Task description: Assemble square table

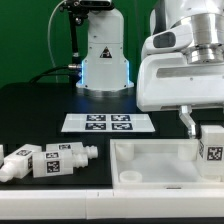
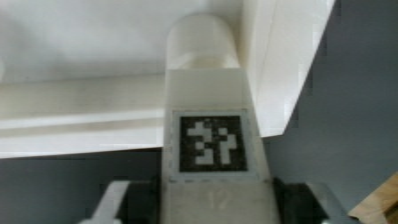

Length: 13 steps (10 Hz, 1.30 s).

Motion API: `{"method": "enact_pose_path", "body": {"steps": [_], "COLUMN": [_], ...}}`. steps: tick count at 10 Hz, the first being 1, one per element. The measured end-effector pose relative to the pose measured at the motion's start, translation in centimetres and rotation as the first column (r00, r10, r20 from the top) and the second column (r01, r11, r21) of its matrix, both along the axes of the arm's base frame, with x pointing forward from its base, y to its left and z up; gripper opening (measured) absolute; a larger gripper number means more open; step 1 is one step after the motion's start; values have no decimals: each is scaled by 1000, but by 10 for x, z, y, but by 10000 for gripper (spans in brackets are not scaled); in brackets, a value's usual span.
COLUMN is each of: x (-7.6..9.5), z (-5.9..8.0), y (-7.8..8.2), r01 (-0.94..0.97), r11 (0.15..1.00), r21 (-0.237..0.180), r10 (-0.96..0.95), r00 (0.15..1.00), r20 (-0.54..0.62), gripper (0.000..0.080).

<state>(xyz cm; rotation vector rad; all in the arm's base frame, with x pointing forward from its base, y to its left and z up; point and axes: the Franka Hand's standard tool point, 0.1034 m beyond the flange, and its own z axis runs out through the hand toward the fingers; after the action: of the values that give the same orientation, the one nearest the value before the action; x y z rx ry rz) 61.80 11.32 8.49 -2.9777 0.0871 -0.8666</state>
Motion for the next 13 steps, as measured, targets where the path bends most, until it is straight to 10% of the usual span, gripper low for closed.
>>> {"method": "enact_pose_path", "body": {"steps": [1, 3, 9, 13], "x": [5, 14, 8, 9], "z": [7, 9, -7, -6], "y": [-1, -2, -7, -7], "r01": [1, -1, 74, 168], "r11": [1000, 1000, 996, 984], "r21": [6, 20, 48, 54], "r10": [-1, 4, -40, -119], "r00": [1000, 986, 868, 861], "r20": [-25, -164, -494, -495], "gripper": [341, 628, 649, 285]}}
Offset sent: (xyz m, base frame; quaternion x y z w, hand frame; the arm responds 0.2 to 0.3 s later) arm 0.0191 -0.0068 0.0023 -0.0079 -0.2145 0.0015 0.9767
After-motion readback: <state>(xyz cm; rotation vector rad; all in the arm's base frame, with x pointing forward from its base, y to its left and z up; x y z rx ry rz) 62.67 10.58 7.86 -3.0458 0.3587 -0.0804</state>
